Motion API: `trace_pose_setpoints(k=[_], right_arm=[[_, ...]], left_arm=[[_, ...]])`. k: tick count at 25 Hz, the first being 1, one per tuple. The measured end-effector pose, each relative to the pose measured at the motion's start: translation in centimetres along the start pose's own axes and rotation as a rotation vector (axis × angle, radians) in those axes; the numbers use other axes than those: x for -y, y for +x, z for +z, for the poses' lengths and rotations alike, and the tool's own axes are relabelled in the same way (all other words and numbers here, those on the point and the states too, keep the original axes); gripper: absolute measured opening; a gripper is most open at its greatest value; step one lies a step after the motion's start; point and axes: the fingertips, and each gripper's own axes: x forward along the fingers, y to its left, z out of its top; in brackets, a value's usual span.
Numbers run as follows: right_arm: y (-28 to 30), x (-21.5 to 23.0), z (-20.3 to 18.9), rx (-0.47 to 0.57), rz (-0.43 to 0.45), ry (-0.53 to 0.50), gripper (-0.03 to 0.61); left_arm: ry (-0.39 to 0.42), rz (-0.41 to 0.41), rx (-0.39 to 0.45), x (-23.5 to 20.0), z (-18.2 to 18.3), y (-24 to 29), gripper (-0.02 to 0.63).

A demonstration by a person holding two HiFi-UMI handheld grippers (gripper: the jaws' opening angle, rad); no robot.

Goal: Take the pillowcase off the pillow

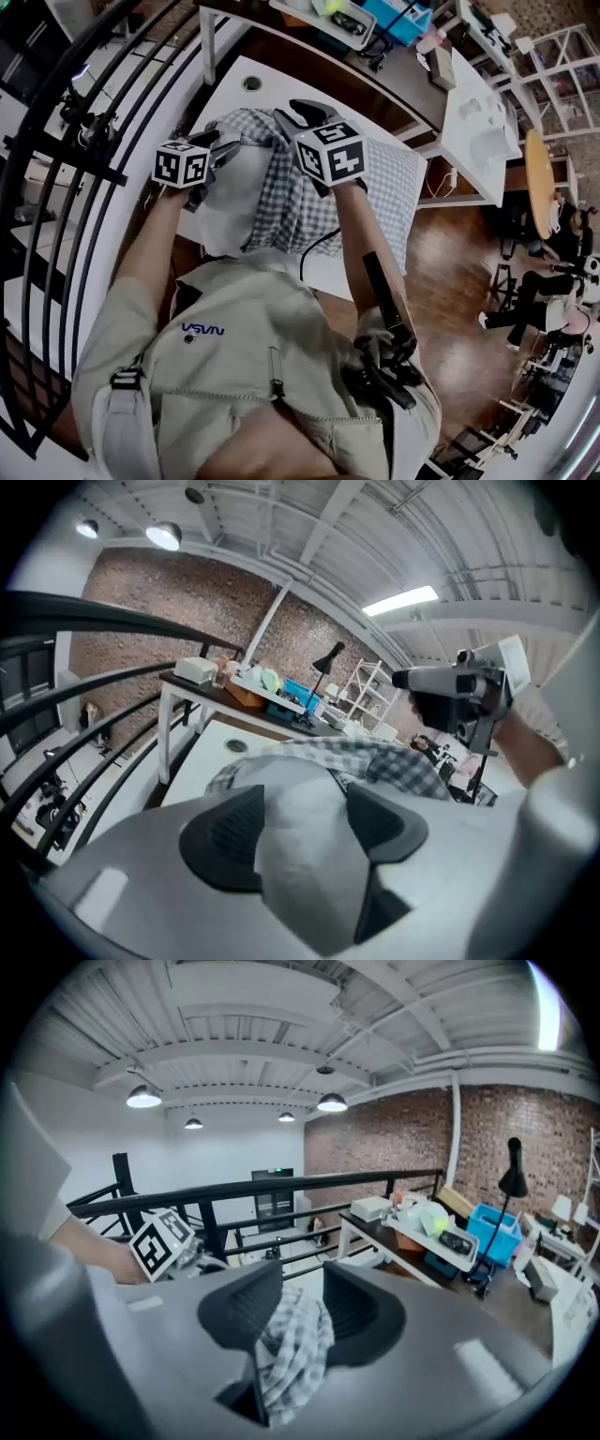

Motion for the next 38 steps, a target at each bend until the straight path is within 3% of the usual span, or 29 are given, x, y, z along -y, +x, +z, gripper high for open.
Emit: trace_pose_setpoints(k=[3,7,10,13,14,15,16,21,26,31,35,38], right_arm=[[3.2,0.7,0.5,-0.083,0.018,-0.011,0.136],[8.1,1.3,-1.5,-0.26,0.067,-0.005,0.137],[11.0,0.9,-4.2,-0.406,0.125,0.0,0.169],[12.5,-0.2,-7.1,-0.531,0.185,-0.029,0.172],[12.7,-0.5,-7.6,-0.552,0.192,-0.037,0.155],[13.0,-0.7,-7.8,-0.558,0.186,-0.044,0.09],[13.2,-0.6,-7.7,-0.552,0.169,-0.055,0.013],[13.3,2.5,-4.6,-0.467,-0.011,-0.121,0.006],[10.1,9.0,-4.0,-0.43,-0.198,-0.051,0.006],[4.8,15.9,-9.6,-0.505,-0.391,0.111,0.006],[1.7,18.0,-15.8,-0.573,-0.465,0.242,0.006],[0.7,18.2,-17.5,-0.593,-0.525,0.23,0.006]], left_arm=[[-0.018,-0.031,-0.069,-0.2,-0.3,1.8,0.274],[-0.029,-0.076,-0.073,1.1,-0.8,2.1,0.161],[0.049,-0.084,-0.064,2.6,-1.3,1.7,0.072],[0.137,-0.085,-0.06,4.3,-1.4,1.1,0.044],[0.167,-0.084,-0.059,4.7,-1.3,0.9,0.04],[0.196,-0.084,-0.059,5.0,-1.3,0.7,0.038],[0.223,-0.085,-0.058,5.3,-1.3,0.5,0.037],[0.343,-0.101,0.0,7.8,-0.4,-1.6,0.034],[0.399,-0.069,0.119,8.8,2.0,-4.5,0.032],[0.376,-0.047,0.159,7.1,3.4,-5.6,0.029],[0.295,-0.022,0.137,4.2,2.8,-4.6,0.031],[0.21,0.011,0.075,1.5,1.7,-1.9,0.036]])
